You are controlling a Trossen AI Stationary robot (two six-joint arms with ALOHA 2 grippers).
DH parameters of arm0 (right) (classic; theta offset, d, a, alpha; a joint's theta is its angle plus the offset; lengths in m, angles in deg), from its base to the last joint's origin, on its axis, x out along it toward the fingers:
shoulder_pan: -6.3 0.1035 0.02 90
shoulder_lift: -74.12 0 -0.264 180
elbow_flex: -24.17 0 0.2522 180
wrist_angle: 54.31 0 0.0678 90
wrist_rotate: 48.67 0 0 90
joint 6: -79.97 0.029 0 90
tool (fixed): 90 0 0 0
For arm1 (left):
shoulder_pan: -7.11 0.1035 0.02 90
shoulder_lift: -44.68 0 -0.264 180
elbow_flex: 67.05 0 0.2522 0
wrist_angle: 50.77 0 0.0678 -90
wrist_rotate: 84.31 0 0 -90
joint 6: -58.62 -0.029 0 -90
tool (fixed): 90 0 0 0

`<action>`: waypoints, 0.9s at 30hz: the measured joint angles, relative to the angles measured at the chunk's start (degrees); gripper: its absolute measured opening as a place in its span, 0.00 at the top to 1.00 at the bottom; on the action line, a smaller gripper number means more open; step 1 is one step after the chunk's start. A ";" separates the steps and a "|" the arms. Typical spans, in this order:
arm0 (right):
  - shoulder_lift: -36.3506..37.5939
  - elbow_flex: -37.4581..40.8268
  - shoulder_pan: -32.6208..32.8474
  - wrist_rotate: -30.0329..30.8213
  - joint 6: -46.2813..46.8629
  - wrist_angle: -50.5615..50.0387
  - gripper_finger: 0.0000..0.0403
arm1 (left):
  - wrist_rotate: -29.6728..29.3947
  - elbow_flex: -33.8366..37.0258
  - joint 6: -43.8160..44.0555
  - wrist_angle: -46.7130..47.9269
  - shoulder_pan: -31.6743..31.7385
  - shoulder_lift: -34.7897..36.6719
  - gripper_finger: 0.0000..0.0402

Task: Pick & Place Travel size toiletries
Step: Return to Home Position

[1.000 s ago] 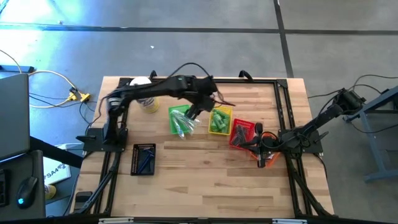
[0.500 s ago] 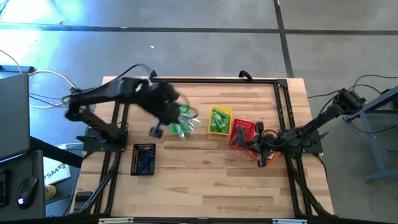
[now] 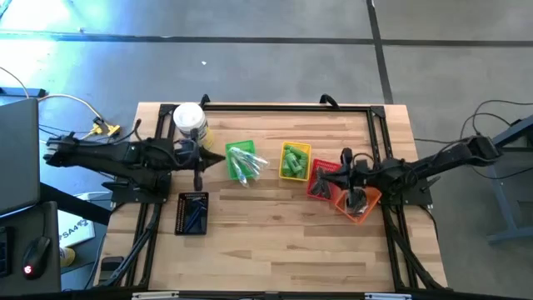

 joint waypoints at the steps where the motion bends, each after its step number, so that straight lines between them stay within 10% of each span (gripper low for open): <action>1: 1.77 0.00 -0.45 0.12 0.42 -1.61 1.00 | -0.98 3.09 -0.43 -3.12 0.58 2.16 1.00; 9: 14.22 -0.04 -1.06 5.21 3.26 -14.17 1.00 | -0.58 21.73 -2.89 -20.88 3.16 16.84 1.00; 27: 20.10 0.00 -0.87 8.02 6.56 -25.20 1.00 | 3.35 34.79 -5.11 -16.89 4.59 33.92 1.00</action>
